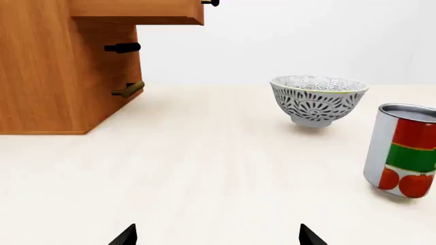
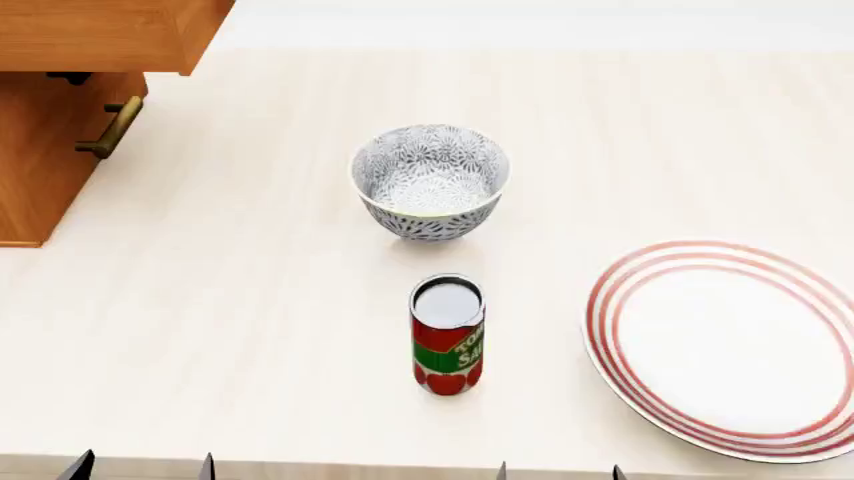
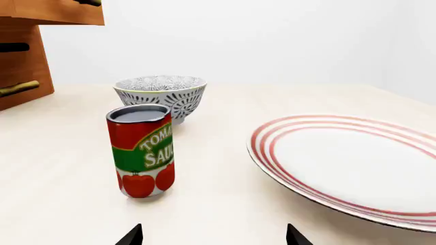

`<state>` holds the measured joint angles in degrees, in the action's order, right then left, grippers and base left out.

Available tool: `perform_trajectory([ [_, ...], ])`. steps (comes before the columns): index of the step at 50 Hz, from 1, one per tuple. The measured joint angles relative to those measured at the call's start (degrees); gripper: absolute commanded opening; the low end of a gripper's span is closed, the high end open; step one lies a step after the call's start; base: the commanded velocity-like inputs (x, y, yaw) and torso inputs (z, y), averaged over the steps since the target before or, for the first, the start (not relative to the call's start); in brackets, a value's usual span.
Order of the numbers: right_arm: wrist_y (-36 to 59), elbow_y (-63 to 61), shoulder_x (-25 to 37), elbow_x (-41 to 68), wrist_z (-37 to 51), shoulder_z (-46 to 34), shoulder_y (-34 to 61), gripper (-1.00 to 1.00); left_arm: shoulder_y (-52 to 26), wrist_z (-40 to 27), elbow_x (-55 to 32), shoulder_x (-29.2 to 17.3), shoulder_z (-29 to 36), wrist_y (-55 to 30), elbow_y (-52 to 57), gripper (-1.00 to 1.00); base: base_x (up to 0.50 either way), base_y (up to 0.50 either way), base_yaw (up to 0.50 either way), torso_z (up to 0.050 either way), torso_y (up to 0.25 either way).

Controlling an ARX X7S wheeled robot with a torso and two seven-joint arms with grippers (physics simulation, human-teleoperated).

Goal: Put the bowl on top of the cabinet.

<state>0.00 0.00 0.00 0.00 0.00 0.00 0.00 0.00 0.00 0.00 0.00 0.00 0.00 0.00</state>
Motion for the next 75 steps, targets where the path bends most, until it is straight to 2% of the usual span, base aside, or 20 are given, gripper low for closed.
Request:
perform_trajectory([
  [20, -1.6, 0.5, 2.2, 2.5, 3.0, -3.1, -0.4, 1.00, 0.4, -2.8, -2.5, -2.3, 2.8, 0.8, 0.2, 1.00, 0.00, 0.00, 0.00, 0.000, 0.000],
  [32, -17.9, -3.6, 3.3, -1.4, 6.3, -4.1, -1.4, 1.00, 2.4, -6.5, 0.6, -3.6, 3.3, 13.6, 6.7, 1.00, 0.00, 0.00, 0.00, 0.000, 0.000],
  [39, -25.8, -5.7, 3.8, -5.5, 9.1, -4.5, -2.1, 1.00, 3.5, -8.7, 3.0, -4.1, 3.4, 18.7, 10.5, 1.00, 0.00, 0.48, 0.00, 0.000, 0.000],
  [47, -30.2, -6.7, 4.2, -8.7, 11.3, -5.3, -2.6, 1.00, 4.1, -10.4, 4.2, -4.8, 3.8, 21.4, 12.7, 1.00, 0.00, 0.50, 0.00, 0.000, 0.000],
  [75, -33.3, -7.0, 6.1, -11.6, 15.2, -7.7, -3.1, 1.00, 4.6, -13.6, 4.9, -6.9, 5.6, 23.1, 14.2, 1.00, 0.00, 0.50, 0.00, 0.000, 0.000],
])
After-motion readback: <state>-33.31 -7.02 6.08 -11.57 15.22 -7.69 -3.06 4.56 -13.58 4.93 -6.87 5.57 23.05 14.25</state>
